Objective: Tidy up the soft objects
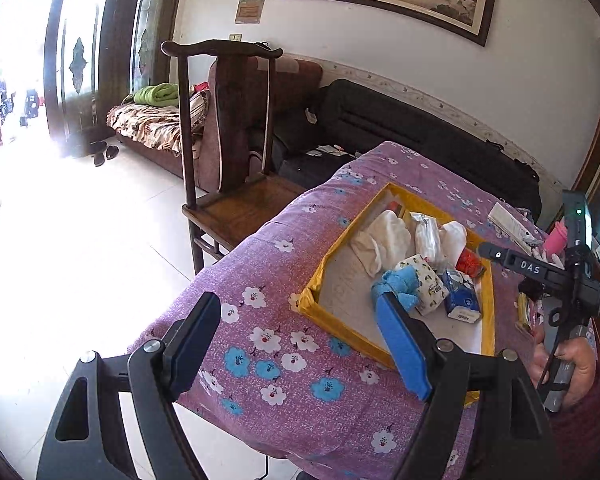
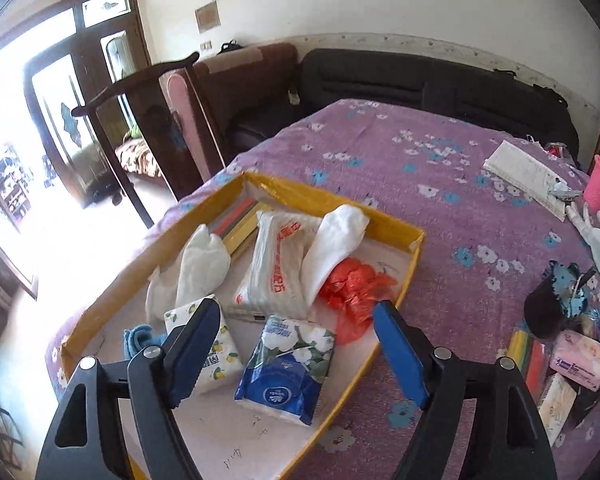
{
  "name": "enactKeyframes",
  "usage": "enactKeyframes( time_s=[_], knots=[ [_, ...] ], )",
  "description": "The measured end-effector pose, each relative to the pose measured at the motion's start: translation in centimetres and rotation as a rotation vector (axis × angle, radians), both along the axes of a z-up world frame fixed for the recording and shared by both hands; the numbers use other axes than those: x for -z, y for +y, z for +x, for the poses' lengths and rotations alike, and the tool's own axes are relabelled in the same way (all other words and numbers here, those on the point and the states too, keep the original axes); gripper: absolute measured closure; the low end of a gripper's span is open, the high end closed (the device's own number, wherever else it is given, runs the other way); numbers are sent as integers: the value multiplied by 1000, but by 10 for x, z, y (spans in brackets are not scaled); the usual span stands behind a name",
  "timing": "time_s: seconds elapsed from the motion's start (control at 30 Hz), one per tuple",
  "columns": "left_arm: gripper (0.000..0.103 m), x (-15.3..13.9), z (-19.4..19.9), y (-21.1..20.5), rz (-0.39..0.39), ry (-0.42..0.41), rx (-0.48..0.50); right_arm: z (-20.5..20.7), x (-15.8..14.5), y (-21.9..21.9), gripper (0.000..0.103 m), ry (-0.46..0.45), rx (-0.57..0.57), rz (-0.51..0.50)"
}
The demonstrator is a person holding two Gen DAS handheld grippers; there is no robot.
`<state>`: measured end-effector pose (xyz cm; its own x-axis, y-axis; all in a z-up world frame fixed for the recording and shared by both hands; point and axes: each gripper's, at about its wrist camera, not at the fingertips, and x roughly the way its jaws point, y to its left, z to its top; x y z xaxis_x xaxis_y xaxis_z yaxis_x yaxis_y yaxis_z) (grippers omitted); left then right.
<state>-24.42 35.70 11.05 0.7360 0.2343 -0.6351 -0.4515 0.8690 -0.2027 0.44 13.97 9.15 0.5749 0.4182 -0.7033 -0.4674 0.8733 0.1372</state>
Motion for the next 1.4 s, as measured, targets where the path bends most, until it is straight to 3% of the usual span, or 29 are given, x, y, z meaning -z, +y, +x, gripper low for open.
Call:
enactKeyframes(
  time_s=[0.23,0.43,0.8,0.93,1.03,1.4],
  knots=[
    [24,-6,15,-52,28,13,54,-11,-17,-69,19,-65,56,91],
    [24,-11,32,-114,21,20,195,-27,-30,-151,15,-168,158,121],
    [23,-30,21,-192,111,36,227,-24,-8,-290,13,-280,477,155],
    [23,-33,16,-203,105,31,228,-15,-1,-308,13,-227,532,190],
    [23,-38,8,-209,114,16,233,-15,3,-306,13,-230,551,148],
    [23,-42,-10,-189,78,-37,210,-29,6,-289,11,-356,587,-9]
  ],
)
